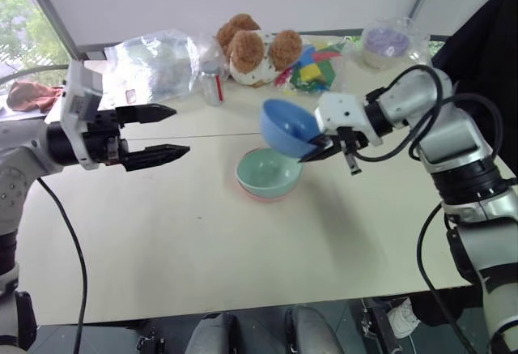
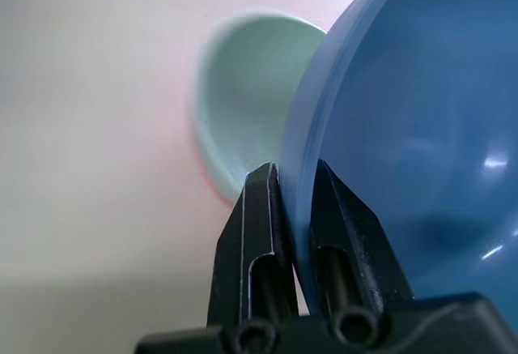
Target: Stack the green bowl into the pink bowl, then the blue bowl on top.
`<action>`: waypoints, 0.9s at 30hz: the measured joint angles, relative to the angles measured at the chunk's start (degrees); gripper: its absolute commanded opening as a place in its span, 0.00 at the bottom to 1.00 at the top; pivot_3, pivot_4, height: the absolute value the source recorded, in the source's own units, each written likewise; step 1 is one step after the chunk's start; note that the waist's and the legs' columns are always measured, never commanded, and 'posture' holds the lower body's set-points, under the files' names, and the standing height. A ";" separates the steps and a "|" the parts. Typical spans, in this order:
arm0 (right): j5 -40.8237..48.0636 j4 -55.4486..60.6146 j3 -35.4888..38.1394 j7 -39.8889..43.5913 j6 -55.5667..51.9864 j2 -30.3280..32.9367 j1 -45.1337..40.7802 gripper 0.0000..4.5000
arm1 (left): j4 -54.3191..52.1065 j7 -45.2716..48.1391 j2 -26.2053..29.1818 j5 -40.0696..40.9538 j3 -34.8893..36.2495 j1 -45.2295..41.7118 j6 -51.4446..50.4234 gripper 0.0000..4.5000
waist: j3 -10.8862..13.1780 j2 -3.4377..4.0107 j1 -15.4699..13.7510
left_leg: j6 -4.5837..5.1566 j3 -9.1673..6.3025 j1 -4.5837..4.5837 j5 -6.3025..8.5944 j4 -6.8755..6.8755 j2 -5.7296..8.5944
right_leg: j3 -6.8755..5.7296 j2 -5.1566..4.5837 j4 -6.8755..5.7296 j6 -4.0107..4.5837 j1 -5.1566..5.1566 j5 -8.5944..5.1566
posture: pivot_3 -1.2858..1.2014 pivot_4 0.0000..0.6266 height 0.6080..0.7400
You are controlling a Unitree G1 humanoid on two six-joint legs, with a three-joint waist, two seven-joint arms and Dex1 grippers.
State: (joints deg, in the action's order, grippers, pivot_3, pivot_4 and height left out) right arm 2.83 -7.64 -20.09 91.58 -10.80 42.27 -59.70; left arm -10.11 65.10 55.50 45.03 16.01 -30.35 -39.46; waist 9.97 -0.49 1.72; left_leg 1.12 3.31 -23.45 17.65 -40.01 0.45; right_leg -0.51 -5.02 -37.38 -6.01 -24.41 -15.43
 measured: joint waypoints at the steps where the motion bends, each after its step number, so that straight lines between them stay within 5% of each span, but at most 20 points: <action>1: 0.23 0.03 -1.13 0.45 0.07 -0.03 0.00 0.01 | -0.02 -0.15 0.00 0.00 0.00 0.00 0.00 1.00 | 0.00 0.00 -0.20 | 0.00 0.00 0.00 0.00 0.00 0.01 | 0.00 -0.01 0.01 0.00 0.00 0.00 | 0.52 0.24 1.00; 5: 0.39 -0.67 -4.04 0.79 1.31 -0.71 -0.24 0.01 | -0.92 -0.87 0.00 0.03 0.43 0.98 -0.01 1.00 | 0.00 0.00 -0.70 | 0.00 -0.01 0.00 0.00 0.02 0.00 | -0.01 0.00 0.01 0.01 -0.03 0.00 | 0.52 0.24 1.00; 8: 0.73 -1.68 -5.64 0.81 1.96 -1.57 -0.73 0.24 | -1.90 -1.62 -0.01 0.23 0.75 1.94 -0.03 1.00 | 0.00 0.00 -0.70 | 0.00 -0.01 0.00 0.00 0.02 0.01 | 0.00 -0.01 0.02 0.01 -0.03 0.00 | 0.52 0.24 1.00; 14: 0.74 -3.21 -6.19 0.83 3.57 -2.57 -1.80 0.94 | -2.59 -2.71 0.00 0.80 1.41 3.03 -0.17 1.00 | 0.00 0.00 -0.72 | -0.01 -0.02 0.00 0.00 0.02 0.00 | -0.01 -0.01 0.02 0.01 -0.03 0.00 | 0.52 0.24 1.00; 15: 0.85 -3.33 -6.09 0.83 3.46 -2.73 -2.01 0.99 | -2.78 -2.79 0.00 1.18 1.44 3.14 -0.34 1.00 | 0.00 0.00 -0.71 | -0.01 -0.02 0.00 0.00 0.02 0.00 | -0.01 -0.01 0.02 0.00 -0.03 0.00 | 0.52 0.24 1.00; 27: 10.27 7.56 10.70 -4.60 -14.68 6.36 -0.67 0.99 | -4.03 -2.10 0.64 1.88 1.19 5.22 -2.22 1.00 | -0.02 -0.03 -0.99 | -0.01 -0.10 -0.02 0.01 0.06 0.01 | -0.06 -0.10 0.13 0.01 0.02 -0.01 | 0.52 0.24 1.00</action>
State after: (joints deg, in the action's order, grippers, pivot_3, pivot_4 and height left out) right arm 13.10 -0.08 -9.40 86.98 -25.49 48.63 -60.38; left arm -14.14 63.00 56.14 46.91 17.21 -25.13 -41.69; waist 9.95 -0.52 0.73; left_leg 1.11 3.22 -23.47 17.66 -39.95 0.46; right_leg -0.57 -5.12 -37.25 -6.00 -24.39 -15.44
